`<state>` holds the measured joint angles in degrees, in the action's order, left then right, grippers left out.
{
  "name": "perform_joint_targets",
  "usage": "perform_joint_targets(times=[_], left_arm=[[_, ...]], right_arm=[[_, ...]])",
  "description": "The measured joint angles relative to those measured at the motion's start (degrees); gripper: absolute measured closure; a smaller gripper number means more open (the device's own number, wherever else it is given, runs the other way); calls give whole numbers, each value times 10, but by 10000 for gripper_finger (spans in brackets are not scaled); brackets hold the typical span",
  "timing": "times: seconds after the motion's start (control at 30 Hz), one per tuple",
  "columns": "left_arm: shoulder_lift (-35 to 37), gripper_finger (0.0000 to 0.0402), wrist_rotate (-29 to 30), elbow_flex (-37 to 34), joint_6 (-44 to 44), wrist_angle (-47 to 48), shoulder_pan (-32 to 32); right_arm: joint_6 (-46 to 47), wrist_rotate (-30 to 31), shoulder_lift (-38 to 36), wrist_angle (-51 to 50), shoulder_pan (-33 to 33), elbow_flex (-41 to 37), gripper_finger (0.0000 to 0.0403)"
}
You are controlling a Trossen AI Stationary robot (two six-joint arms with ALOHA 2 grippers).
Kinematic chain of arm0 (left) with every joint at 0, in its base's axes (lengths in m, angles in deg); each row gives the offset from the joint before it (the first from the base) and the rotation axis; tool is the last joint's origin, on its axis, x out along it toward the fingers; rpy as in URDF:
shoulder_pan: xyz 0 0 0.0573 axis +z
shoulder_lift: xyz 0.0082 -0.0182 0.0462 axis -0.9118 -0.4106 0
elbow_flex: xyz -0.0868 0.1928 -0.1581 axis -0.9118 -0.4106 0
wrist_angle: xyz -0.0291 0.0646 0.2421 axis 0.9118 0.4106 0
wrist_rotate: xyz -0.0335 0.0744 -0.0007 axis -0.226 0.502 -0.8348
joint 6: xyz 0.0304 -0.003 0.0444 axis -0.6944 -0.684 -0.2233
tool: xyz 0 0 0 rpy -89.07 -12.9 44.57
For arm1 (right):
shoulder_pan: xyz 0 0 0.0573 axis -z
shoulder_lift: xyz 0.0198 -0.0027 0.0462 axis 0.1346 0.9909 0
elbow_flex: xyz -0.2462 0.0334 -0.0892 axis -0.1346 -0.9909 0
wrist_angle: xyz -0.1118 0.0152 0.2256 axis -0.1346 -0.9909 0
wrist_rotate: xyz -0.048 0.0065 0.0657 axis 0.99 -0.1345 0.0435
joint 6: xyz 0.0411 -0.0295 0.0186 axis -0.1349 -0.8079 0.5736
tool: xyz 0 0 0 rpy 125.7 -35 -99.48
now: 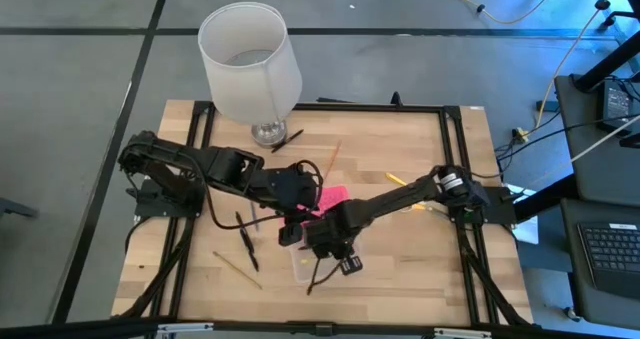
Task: Pick & place school supplies into a supply box
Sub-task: Put the yellow pen into the transparent supply box
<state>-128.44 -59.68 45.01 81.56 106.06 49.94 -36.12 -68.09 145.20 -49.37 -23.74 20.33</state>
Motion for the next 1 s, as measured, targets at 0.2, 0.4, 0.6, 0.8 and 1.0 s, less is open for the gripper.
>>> perform_joint_targets(times=[0.2,0.4,0.6,0.8,1.0], left_arm=[[0,306,0,0,0,23,0],[0,306,0,0,-2,27,0],[0,306,0,0,-33,27,0],[0,306,0,0,-45,27,0],[0,306,0,0,-45,27,0]], right_arm=[[16,-19,12,-4,16,0,329],[18,-17,15,3,23,-10,329],[30,-15,15,13,22,-45,329],[47,-1,15,19,22,-67,329],[47,0,14,24,22,-70,329]])
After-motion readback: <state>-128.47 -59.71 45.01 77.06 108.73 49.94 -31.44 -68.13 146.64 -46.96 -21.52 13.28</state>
